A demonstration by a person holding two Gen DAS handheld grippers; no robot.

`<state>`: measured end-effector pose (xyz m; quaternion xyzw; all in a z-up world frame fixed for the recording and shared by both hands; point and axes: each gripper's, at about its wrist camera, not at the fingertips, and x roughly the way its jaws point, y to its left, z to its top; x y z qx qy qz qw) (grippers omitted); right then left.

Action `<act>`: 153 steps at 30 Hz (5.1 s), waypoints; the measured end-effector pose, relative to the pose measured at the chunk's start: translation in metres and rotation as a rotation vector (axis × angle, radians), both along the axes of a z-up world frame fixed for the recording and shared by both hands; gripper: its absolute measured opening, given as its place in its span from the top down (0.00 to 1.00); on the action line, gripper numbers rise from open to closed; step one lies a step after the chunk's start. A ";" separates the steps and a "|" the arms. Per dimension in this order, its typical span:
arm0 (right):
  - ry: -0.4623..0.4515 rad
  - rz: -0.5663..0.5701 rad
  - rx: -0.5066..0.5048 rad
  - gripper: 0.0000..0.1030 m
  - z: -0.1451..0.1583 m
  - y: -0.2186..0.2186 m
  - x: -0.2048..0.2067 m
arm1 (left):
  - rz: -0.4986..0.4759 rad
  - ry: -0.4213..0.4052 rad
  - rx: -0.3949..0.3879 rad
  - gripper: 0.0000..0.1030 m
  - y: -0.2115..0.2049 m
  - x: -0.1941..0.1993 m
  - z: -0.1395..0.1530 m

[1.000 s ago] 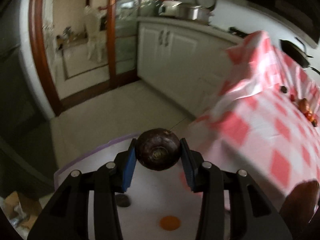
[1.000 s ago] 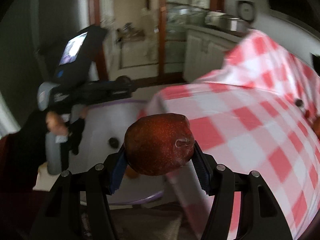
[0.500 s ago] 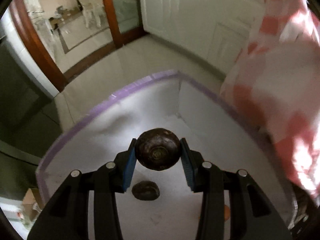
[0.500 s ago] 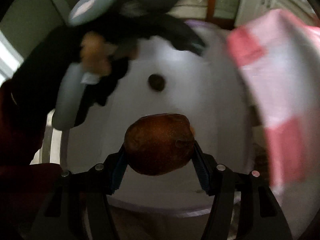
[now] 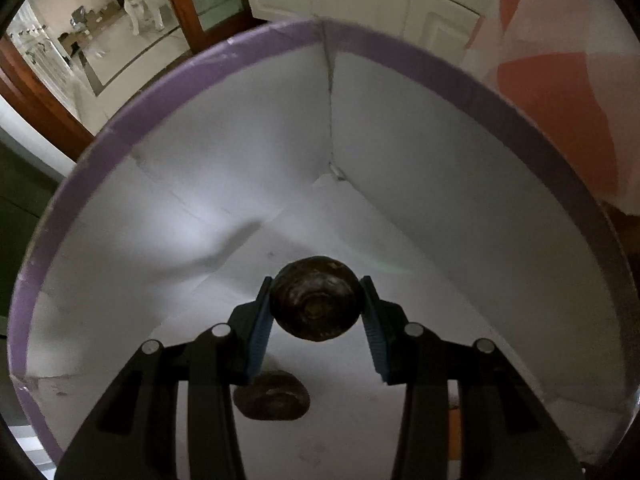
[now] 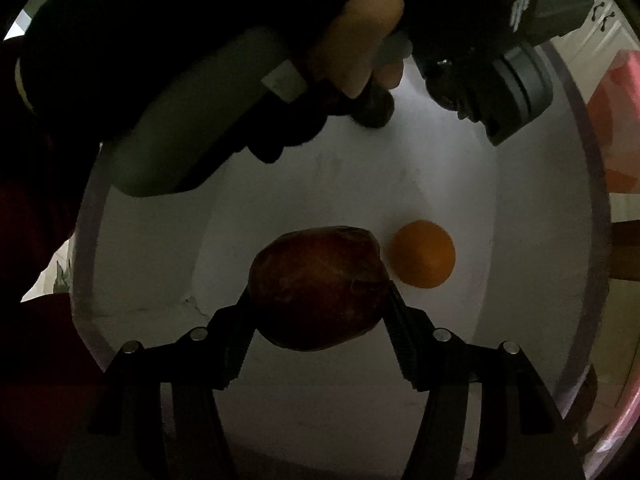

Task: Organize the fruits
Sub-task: 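Open the left tool to drop the passion fruit while the right tool drops the apple, then move both open tools back over the fruits on the table, then grasp a red tomato with the right tool, then grasp a dark passion fruit with the left tool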

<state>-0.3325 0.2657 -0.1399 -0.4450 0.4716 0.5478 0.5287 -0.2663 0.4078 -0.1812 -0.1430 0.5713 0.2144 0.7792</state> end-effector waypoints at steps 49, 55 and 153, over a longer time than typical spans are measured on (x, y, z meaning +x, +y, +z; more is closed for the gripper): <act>-0.469 -1.429 0.794 0.15 0.222 -0.508 0.322 | -0.295 -0.725 -0.034 0.02 -0.398 0.309 0.240; -0.496 -1.556 0.707 0.16 0.205 -0.544 0.388 | -0.160 -0.726 -0.144 0.02 -0.418 0.366 0.223; -0.409 -1.972 0.952 0.65 0.171 -0.636 0.468 | -0.721 -0.442 -0.051 0.60 -0.588 0.456 0.198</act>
